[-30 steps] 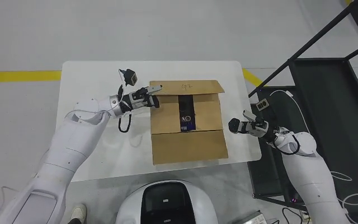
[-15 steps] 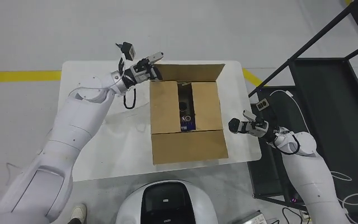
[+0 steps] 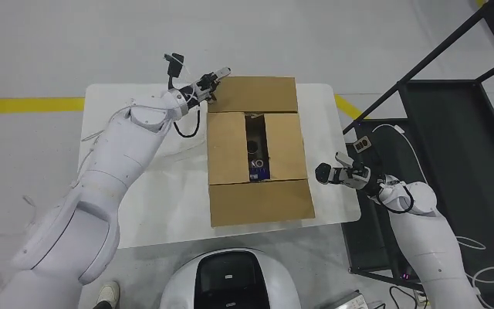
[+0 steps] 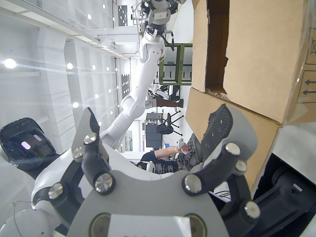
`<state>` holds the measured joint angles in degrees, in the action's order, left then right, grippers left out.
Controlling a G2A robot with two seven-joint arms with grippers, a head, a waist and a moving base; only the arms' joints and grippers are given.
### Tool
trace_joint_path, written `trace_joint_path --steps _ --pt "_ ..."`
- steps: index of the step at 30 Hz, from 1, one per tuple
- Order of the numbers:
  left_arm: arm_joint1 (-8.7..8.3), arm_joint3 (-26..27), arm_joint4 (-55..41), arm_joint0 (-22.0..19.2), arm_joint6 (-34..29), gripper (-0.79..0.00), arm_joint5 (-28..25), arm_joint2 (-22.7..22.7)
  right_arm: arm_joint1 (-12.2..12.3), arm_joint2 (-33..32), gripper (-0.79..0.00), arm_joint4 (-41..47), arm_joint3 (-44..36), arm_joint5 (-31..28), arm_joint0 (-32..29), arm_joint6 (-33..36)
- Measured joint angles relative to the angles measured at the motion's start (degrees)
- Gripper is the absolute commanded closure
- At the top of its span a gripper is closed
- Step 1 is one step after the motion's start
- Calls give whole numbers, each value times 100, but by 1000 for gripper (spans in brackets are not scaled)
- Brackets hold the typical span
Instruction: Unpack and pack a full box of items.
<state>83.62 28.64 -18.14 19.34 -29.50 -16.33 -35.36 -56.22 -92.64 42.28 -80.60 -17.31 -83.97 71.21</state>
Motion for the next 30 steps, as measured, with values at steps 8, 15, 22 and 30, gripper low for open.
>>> trace_joint_path --steps 8,15,22,30 --pt "270 -404 1095 -199 400 -785 572 404 0 0 -785 0 0 0 0 0" --pt "400 -649 1593 -280 147 -785 677 530 0 0 -785 0 0 0 0 0" --pt "294 -971 1264 -400 391 -785 -48 104 0 0 -785 0 0 0 0 0" --pt "-56 -621 1244 123 52 -785 -1411 -249 -9 36 -785 -85 -65 41 9 -190"
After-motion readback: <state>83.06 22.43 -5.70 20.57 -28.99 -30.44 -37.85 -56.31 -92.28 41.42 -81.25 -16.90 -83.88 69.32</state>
